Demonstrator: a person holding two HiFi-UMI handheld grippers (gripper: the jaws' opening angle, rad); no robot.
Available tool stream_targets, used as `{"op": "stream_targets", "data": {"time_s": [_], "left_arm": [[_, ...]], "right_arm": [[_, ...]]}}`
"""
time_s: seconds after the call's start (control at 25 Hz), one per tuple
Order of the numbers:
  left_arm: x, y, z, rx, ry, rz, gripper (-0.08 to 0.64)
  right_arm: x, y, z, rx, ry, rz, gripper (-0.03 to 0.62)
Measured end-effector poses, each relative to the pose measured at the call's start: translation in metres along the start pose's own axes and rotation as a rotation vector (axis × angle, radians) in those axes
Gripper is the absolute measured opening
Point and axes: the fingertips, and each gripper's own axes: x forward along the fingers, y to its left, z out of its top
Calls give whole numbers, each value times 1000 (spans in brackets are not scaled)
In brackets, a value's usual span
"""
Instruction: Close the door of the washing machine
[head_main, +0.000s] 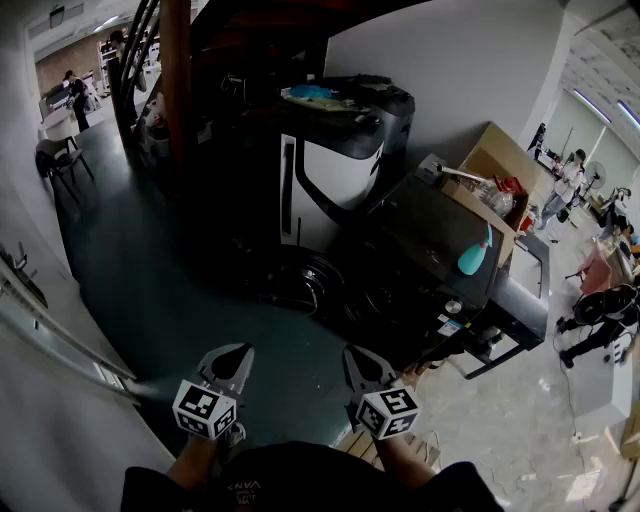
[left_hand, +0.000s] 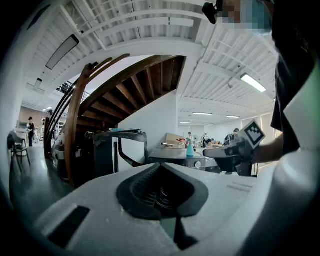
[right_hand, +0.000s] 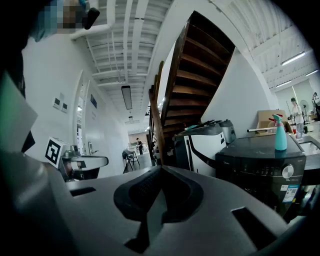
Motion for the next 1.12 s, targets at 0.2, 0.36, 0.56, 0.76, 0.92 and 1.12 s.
{"op": "stream_targets", "data": {"time_s": [0.2, 0.36, 0.56, 0.76, 0.92, 1.12], "left_arm": [[3, -9, -3, -4, -25, -11, 9], [7, -7, -9, -37, -24, -10, 120], [17, 9, -22, -101, 9, -9, 239], [47, 38, -40, -149, 68, -56, 334], [71, 69, -52, -158, 107, -100, 334], [100, 122, -52, -133, 150, -166, 334]], "right_arm": [[-3, -3, -3, 49, -25, 23, -2], [2, -4, -7, 81, -32, 53, 48], [18, -9, -8, 106, -27, 73, 141], [52, -22, -22, 87, 27, 23, 186], [86, -28, -26, 97, 39, -28, 195], [141, -22, -25, 111, 55, -76, 196]]}}
